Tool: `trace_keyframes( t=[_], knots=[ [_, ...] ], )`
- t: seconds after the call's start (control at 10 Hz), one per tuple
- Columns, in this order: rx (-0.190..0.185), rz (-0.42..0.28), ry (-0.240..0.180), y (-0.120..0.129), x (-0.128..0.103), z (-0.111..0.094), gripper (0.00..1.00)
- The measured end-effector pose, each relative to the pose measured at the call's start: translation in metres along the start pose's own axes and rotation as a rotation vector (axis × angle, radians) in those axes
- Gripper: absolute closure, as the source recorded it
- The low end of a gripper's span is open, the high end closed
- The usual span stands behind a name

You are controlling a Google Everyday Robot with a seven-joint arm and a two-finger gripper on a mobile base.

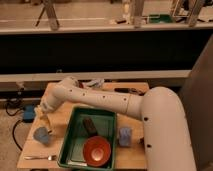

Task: Place banana in plastic cup

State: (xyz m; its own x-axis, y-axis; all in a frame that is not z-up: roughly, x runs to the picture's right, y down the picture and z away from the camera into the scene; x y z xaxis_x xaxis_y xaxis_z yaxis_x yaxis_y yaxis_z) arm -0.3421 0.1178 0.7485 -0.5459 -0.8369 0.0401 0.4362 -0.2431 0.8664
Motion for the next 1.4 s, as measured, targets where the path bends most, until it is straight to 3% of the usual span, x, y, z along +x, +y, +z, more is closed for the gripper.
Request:
trace_keyframes(
  t=[0.3,0.7,1.4],
  knots=[
    [0.078,-0.044,0.056,-0.006,0.013,0.001,1.0],
    [0.172,-0.151,0.111,-0.021,0.027,0.012,1.0],
    [0.231,-0.299,0.169,-0.041,0.029,0.02,1.0]
  ],
)
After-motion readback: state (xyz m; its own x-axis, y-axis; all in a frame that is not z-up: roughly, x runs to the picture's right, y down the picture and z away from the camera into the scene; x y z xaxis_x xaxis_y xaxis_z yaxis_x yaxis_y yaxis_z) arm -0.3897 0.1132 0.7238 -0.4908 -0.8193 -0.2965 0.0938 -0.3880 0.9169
